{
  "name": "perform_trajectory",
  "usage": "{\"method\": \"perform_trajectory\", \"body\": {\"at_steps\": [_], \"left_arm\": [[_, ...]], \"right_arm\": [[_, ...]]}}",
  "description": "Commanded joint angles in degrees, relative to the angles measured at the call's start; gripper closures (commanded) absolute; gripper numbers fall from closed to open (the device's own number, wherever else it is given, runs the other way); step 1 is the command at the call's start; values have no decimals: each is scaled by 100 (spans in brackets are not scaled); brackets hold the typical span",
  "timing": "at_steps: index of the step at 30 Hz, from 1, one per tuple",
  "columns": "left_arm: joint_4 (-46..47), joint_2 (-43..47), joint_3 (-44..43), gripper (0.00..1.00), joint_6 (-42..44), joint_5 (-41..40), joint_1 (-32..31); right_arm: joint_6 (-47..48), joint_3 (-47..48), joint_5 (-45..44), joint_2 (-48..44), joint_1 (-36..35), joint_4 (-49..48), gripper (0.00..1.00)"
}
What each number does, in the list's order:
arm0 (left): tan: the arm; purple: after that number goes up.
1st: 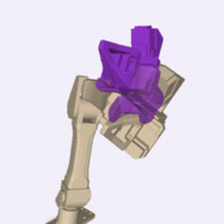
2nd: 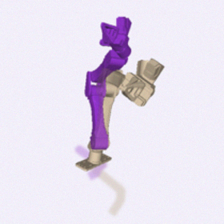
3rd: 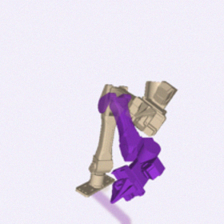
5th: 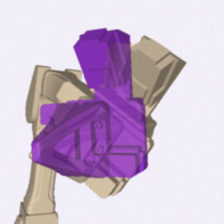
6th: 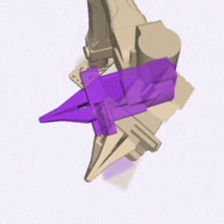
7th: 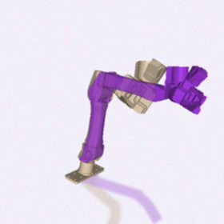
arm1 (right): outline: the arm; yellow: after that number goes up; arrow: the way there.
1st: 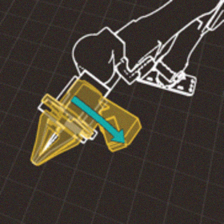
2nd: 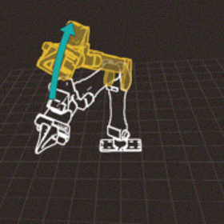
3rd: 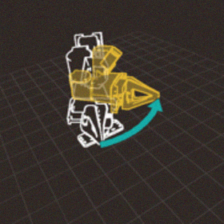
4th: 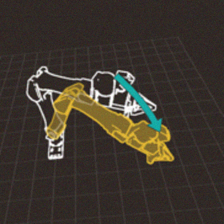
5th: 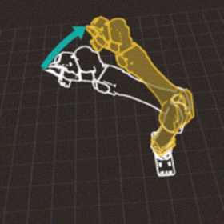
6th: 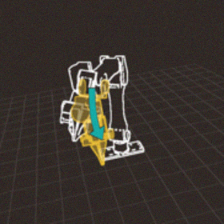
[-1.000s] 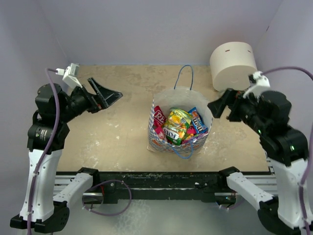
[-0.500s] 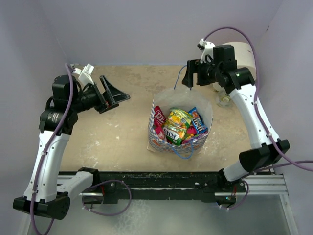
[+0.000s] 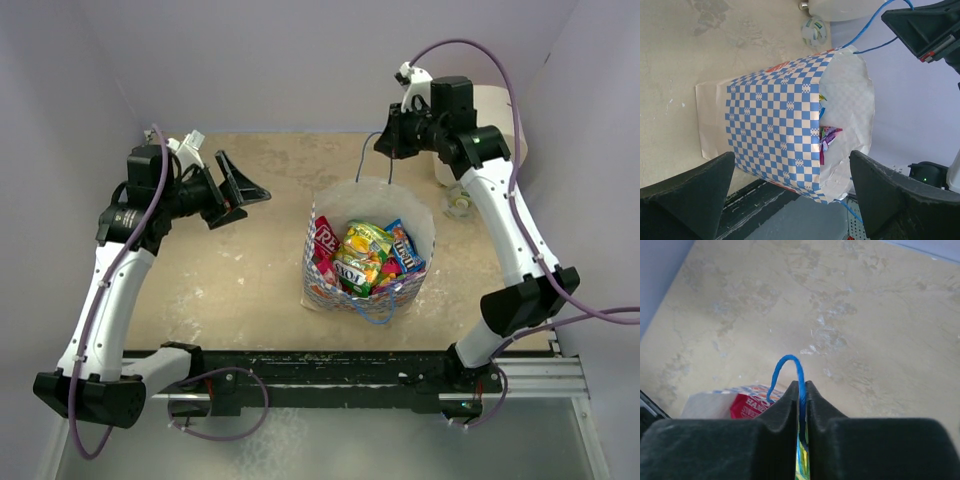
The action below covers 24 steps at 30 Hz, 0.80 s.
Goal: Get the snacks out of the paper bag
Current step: Adjust the paper bag at the center of the board.
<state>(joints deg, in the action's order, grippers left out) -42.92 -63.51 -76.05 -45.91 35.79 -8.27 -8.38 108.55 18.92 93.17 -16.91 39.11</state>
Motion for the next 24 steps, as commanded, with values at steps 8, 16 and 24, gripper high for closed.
{"method": "perform_trajectory", "body": {"at_steps": [8, 16, 24], "left_arm": [[129, -85, -344, 1, -30, -87, -65], [65, -58, -373, 1, -153, 4, -102], [72, -149, -555, 1, -308, 343, -211]], "right_arm": [[-983, 282, -2193, -195, 377, -359, 100], [-1421, -441, -2274, -876, 1190, -180, 100], [-1217, -1054, -1997, -1789, 1321, 217, 99]]}}
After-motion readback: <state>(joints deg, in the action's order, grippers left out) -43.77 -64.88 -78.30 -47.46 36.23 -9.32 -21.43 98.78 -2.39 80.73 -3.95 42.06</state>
